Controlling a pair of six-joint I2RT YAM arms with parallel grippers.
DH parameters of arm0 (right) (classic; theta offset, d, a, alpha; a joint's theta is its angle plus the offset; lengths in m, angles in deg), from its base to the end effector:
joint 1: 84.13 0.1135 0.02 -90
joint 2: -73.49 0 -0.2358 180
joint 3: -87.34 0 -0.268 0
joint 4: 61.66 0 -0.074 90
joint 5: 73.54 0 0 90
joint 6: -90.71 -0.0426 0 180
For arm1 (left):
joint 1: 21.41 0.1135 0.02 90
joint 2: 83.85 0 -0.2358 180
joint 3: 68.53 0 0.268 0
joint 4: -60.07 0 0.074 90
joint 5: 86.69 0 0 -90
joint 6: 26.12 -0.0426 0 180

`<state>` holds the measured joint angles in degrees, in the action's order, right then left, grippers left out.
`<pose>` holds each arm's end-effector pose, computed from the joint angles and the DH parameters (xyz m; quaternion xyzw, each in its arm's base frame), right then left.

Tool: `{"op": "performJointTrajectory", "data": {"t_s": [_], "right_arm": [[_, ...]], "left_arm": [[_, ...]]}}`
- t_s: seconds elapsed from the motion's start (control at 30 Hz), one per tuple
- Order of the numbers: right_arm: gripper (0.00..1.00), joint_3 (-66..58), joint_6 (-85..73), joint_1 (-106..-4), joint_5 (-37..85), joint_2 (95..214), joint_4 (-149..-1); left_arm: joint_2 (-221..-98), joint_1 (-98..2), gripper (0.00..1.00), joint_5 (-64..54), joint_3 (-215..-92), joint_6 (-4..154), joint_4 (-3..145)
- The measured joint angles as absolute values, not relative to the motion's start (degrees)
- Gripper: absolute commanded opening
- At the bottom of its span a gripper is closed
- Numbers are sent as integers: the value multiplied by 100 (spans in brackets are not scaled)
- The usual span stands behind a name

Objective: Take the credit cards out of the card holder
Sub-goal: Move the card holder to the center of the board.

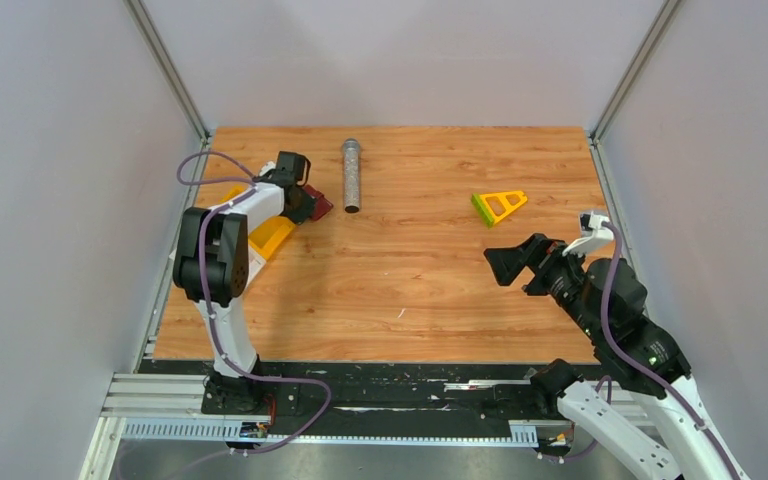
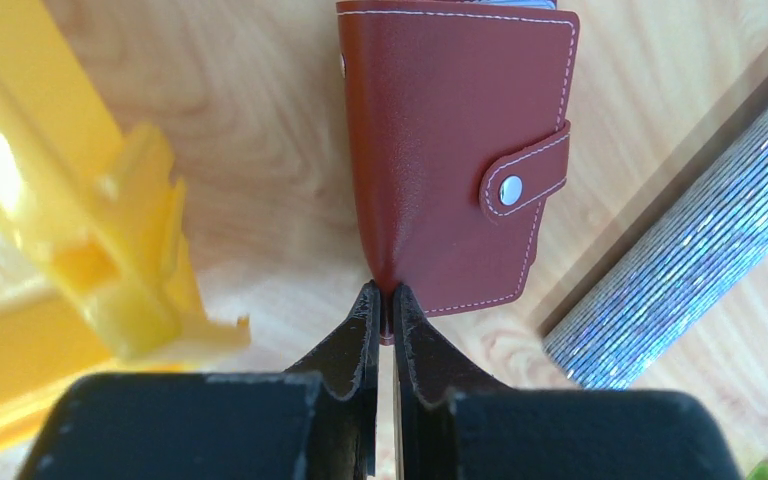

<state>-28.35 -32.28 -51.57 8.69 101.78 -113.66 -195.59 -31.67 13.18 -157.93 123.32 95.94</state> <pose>0.1218 0.0709 0.3509 0.0438 0.7965 0.2796 0.5343 0.4110 -0.0670 0.1321 -0.4202 0.8615 -0.0880 0.2712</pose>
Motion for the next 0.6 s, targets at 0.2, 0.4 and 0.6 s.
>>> {"op": "performJointTrajectory", "data": {"t_s": [0.2, 0.4, 0.6], "right_arm": [[99, -2824, -3269, -5157, 954, 10101, -11515], [98, -2822, -3331, -5157, 995, 10049, -11528], [98, -2822, -3379, -5157, 1015, 10034, -11548]], "left_arm": [[-19159, -3460, 1, 1242, -15232, 12192, 9631], [-19002, -3569, 1, 1100, -15007, 12039, 9592], [-18689, -3700, 2, 1115, -14764, 11897, 9892]]}}
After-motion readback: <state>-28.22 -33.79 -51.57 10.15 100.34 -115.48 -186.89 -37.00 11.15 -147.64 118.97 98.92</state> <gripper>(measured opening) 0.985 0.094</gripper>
